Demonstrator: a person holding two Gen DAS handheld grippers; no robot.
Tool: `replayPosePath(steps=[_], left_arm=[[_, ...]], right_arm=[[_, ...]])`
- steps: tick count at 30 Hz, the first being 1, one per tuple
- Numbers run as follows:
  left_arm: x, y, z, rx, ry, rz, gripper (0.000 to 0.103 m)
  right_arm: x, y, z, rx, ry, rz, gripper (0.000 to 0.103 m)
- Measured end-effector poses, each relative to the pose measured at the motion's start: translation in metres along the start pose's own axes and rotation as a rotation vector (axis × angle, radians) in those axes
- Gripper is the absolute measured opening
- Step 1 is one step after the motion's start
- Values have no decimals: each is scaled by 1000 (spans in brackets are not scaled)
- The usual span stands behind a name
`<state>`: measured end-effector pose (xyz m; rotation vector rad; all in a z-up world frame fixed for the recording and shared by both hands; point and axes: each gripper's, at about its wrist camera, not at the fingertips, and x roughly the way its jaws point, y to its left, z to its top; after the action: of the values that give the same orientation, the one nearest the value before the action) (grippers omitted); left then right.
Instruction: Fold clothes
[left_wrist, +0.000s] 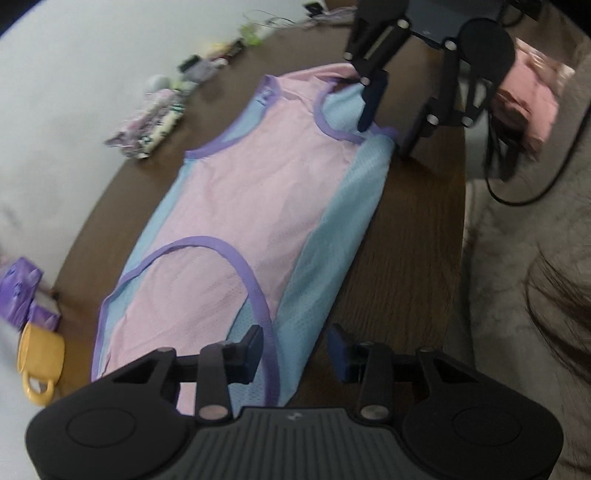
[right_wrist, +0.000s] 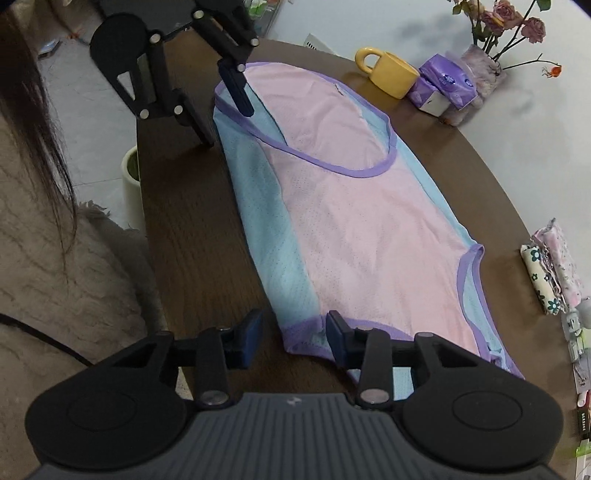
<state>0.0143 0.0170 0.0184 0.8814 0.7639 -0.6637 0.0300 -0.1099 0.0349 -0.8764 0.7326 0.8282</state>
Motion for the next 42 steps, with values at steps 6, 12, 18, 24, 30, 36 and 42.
replayPosePath(steps=[6, 12, 18, 24, 30, 36, 42], left_arm=[[4, 6, 3, 112, 3, -143, 1], [12, 26, 4, 42, 0, -166, 1], [9, 23, 1, 49, -24, -171, 0], [7, 25, 4, -1, -27, -195, 23], [12, 24, 10, -3, -21, -165, 29], [17, 25, 14, -33, 25, -153, 0], [5, 16, 17, 14, 7, -45, 0]], right_arm=[[5, -7, 4, 26, 35, 17, 9], [5, -13, 6, 75, 47, 18, 6], [5, -18, 6, 113, 41, 8, 4], [4, -22, 7, 134, 33, 4, 4], [-1, -30, 6, 175, 0, -4, 4], [-2, -34, 4, 206, -26, -11, 4], [-2, -37, 2, 221, -34, -17, 4]])
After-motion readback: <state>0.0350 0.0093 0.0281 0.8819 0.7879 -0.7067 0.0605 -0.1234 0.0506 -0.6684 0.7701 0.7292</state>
